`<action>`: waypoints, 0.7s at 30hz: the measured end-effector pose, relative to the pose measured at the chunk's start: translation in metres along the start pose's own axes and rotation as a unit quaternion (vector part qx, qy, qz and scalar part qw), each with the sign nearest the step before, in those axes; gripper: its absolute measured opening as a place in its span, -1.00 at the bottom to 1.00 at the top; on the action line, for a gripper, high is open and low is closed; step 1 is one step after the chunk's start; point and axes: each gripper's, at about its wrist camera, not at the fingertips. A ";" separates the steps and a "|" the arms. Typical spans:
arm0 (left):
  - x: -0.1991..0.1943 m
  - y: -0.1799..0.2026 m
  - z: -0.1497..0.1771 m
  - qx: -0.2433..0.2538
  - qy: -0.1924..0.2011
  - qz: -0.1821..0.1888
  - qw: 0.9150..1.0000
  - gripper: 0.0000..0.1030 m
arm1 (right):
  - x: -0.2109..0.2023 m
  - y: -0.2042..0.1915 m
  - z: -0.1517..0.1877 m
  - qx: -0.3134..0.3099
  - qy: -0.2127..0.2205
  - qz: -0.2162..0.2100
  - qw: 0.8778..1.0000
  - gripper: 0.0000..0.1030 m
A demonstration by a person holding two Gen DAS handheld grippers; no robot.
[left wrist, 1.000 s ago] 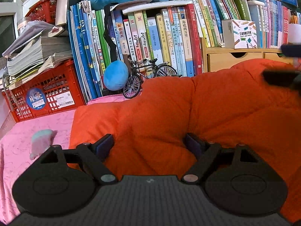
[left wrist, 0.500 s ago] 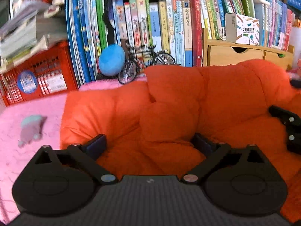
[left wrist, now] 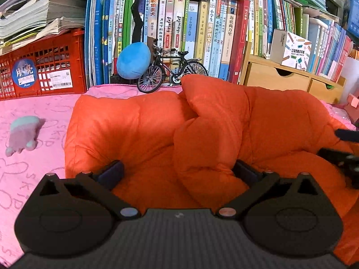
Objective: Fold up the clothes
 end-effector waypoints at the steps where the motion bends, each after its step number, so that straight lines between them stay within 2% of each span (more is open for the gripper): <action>1: 0.000 -0.001 0.000 -0.002 0.000 0.002 1.000 1.00 | -0.010 -0.001 -0.006 0.004 0.023 -0.002 1.000 0.68; 4: 0.001 -0.002 -0.001 -0.005 0.001 0.006 1.000 1.00 | -0.028 -0.005 -0.031 0.014 0.080 -0.015 0.997 0.85; 6: 0.000 -0.003 0.000 -0.007 0.001 0.008 1.000 1.00 | -0.017 -0.018 -0.056 0.004 0.097 -0.031 0.995 0.95; 8: 0.001 -0.003 0.000 -0.008 0.001 0.009 1.000 1.00 | 0.012 -0.031 -0.080 -0.007 0.079 -0.043 0.996 0.95; 11: 0.001 -0.003 -0.001 -0.009 0.002 0.011 1.000 1.00 | 0.061 -0.035 -0.097 0.035 0.020 -0.048 0.998 0.94; 13: 0.001 -0.003 -0.001 -0.011 0.002 0.014 1.000 1.00 | 0.082 -0.031 -0.092 0.065 -0.017 -0.039 0.997 0.93; 15: 0.000 -0.004 0.000 -0.014 0.003 0.021 1.000 1.00 | 0.093 -0.025 -0.076 0.076 -0.033 -0.015 0.996 0.93; 17: 0.000 -0.006 0.000 -0.017 0.004 0.030 0.999 1.00 | 0.091 -0.018 -0.060 0.080 -0.029 -0.011 0.996 0.94; 20: -0.001 -0.007 -0.001 -0.020 0.004 0.036 0.999 1.00 | 0.082 -0.013 -0.053 0.094 -0.020 0.035 0.995 0.95; 21: -0.001 -0.007 -0.002 -0.020 0.004 0.037 0.999 1.00 | 0.080 -0.012 -0.050 0.101 -0.015 0.069 0.992 0.96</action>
Point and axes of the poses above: each gripper's, at about its wrist camera, not at the fingertips, and x roughly the way its jaws point, y to its right, z to its underside, and after that the axes turned 7 degrees about -y, right-handed
